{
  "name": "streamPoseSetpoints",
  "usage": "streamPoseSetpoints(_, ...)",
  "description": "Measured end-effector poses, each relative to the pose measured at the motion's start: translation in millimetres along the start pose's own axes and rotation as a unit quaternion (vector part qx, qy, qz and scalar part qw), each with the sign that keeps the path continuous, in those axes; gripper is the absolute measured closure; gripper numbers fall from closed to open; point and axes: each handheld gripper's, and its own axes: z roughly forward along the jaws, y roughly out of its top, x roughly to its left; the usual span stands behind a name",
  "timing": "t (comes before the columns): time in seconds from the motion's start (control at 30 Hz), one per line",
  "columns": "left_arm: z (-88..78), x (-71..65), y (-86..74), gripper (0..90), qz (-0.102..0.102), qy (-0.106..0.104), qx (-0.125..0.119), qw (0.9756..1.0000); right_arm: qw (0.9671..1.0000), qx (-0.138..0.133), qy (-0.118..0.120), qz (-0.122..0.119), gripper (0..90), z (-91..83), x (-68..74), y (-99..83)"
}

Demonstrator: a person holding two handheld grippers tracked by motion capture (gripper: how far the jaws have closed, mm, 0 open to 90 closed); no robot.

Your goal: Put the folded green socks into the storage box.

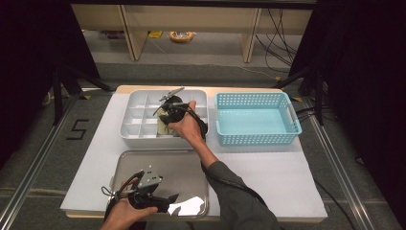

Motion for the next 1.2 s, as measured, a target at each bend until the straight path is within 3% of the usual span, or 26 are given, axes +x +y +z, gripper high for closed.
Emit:
streamPoseSetpoints(0.1, 0.2, -0.2, 0.1, 17.8, 0.004, -0.003, 0.001, 1.0, 0.9998, 0.012, -0.002, 0.014, 70.5, 2.2, 1.6, -1.2)
streamPoseSetpoints(0.27, 0.9, -0.7, -0.1, 17.8, 0.006, -0.006, 0.0, 1.0, 0.9998, 0.014, -0.007, -0.013, 70.4, 10.0, 6.4, -4.7)
streamPoseSetpoints(0.33, 1.2, -1.3, -0.4, 17.8, 0.003, -0.005, 0.0, 1.0, 0.9997, 0.02, -0.006, -0.01, 70.1, 12.1, 9.0, -5.7)
streamPoseSetpoints(0.37, 1.0, -0.4, -0.3, 17.8, 0.009, -0.007, 0.003, 0.9999, 0.9995, 0.021, -0.007, -0.022, 69.9, 14.7, 9.9, -6.8)
streamPoseSetpoints(0.43, 1.2, -1.0, -0.6, 17.8, 0.005, -0.006, 0.001, 1.0, 0.9993, 0.027, -0.006, -0.023, 69.5, 16.5, 12.7, -7.9)
streamPoseSetpoints(0.47, 0.8, -1.4, -0.5, 17.8, 0.005, -0.004, 0.002, 1.0, 0.9988, 0.027, -0.007, -0.041, 68.1, 18.0, 12.6, -8.7)
streamPoseSetpoints(0.53, 0.9, -0.9, -0.3, 17.8, 0.008, 0.001, 0.003, 1.0, 0.9992, 0.029, 0.003, -0.029, 63.9, 17.4, 14.5, -8.5)
streamPoseSetpoints(0.67, 1.0, -1.9, -0.3, 17.8, 0.007, -0.007, 0.003, 0.9999, 0.9997, 0.019, 0.01, -0.008, 58.5, 10.0, 14.8, -4.6)
streamPoseSetpoints(0.73, 1.1, -2.0, -0.3, 17.8, 0.007, -0.007, 0.003, 0.9999, 0.9999, 0.011, 0.013, -0.001, 61.4, 5.2, 14.0, -1.3)
streamPoseSetpoints(0.8, 1.4, -2.0, -0.5, 17.8, 0.007, -0.008, 0.003, 0.9999, 0.9998, 0.011, 0.019, -0.002, 71.1, 3.6, 14.4, 0.0)
streamPoseSetpoints(0.83, 1.7, -2.3, -0.7, 17.8, 0.007, -0.008, 0.003, 0.9999, 0.9996, 0.016, 0.019, -0.015, 75.1, 4.2, 14.3, 0.0)
streamPoseSetpoints(0.87, 2.4, -2.7, -0.8, 17.8, 0.005, -0.01, -0.001, 0.9999, 0.9987, 0.016, 0.015, -0.046, 77.9, 7.7, 12.5, -1.4)
streamPoseSetpoints(0.93, 1.8, -1.5, -0.6, 17.8, 0.014, -0.007, 0.007, 0.9999, 0.9988, 0.03, 0.02, -0.033, 79.2, 9.0, 14.6, -3.5)
streamPoseSetpoints(1.03, 2.8, -2.7, -0.9, 17.8, 0.006, -0.01, 0.002, 0.9999, 0.9979, 0.043, 0.024, -0.042, 80.7, 12.8, 17.0, -7.1)
streamPoseSetpoints(1.07, 3.0, -2.8, -0.9, 17.8, 0.006, -0.011, 0.002, 0.9999, 0.9978, 0.051, 0.028, -0.033, 80.8, 13.0, 18.7, -7.5)
streamPoseSetpoints(1.13, 2.4, -1.7, -0.8, 18.0, 0.014, -0.006, 0.008, 0.9999, 0.9969, 0.064, 0.031, -0.033, 80.9, 14.9, 20.9, -9.7)
streamPoseSetpoints(1.2, 2.6, -2.6, -1.2, 18.1, 0.005, -0.006, 0.008, 0.9999, 0.9966, 0.065, 0.034, -0.037, 80.7, 17.4, 21.1, -11.9)
